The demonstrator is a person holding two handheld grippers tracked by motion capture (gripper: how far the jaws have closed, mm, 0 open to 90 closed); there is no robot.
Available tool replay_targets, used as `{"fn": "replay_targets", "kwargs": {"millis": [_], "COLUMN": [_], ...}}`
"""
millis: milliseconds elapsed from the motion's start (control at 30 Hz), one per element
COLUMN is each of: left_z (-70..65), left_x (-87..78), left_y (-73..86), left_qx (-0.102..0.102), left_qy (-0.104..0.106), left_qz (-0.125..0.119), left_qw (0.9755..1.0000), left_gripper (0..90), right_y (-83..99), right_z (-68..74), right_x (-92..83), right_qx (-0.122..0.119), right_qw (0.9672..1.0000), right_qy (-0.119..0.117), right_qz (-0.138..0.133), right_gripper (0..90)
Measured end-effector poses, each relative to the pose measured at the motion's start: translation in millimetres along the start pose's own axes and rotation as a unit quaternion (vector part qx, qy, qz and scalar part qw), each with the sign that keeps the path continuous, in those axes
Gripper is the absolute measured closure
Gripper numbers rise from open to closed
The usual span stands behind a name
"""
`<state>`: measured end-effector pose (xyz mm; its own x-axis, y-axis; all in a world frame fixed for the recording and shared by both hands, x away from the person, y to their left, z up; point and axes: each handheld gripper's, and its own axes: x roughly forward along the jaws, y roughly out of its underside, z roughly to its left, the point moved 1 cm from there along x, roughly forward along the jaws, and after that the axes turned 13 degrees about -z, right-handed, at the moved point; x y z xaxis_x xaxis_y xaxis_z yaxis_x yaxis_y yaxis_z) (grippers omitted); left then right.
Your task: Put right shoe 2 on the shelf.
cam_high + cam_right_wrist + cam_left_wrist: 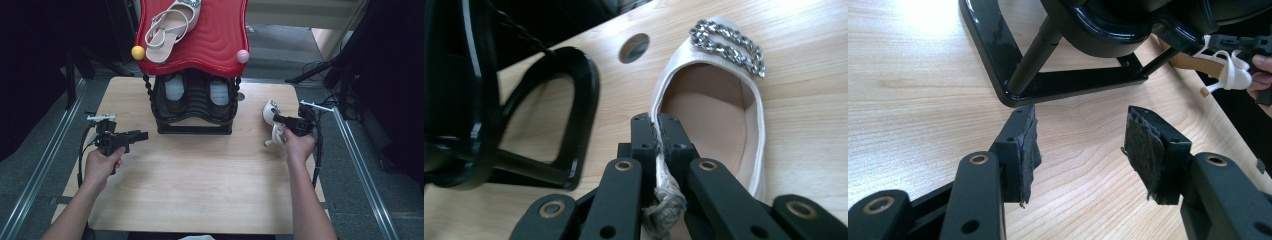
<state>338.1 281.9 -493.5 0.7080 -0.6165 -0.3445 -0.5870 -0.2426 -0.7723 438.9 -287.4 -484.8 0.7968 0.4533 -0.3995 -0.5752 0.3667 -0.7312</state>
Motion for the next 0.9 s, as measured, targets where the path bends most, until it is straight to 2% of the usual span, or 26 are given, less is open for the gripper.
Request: {"fn": "replay_targets", "kwargs": {"millis": [233,367,433,667,900], "left_z": [-0.3,-0.1,-0.3,0.1,-0.5], "left_x": [0.3,0.9,1.0,1.1,1.5], "left_y": [0.2,0.3,0.4,0.4,0.5], "left_qx": [0.001,-0.001,0.0,-0.002,-0.004], "left_qy": [0.001,0.002,0.002,0.005,0.005], "left_qz": [0.002,0.002,0.003,0.002,0.001], "left_qw": [1.0,1.0,1.0,1.0,1.0], "left_gripper": [45.5,45.7,45.5,45.2,45.2], "right_y": [-0.5,-1.6,-4.1,-21.1,-40.2], "right_z": [5.6,11.9,15.1,29.4,43.6], "right_x": [0.8,1.6,1.7,-1.7,-3.3], "right_qx": [0.009,0.008,-0.003,-0.014,-0.005], "right_qw": [0.9999,0.9998,0.9997,0.9995,0.9992], "right_qy": [-0.013,-0.017,-0.019,-0.024,-0.038], "right_qz": [0.006,0.011,0.012,0.016,0.013], "right_gripper": [88.3,88.3,88.3,88.3,88.2]}}
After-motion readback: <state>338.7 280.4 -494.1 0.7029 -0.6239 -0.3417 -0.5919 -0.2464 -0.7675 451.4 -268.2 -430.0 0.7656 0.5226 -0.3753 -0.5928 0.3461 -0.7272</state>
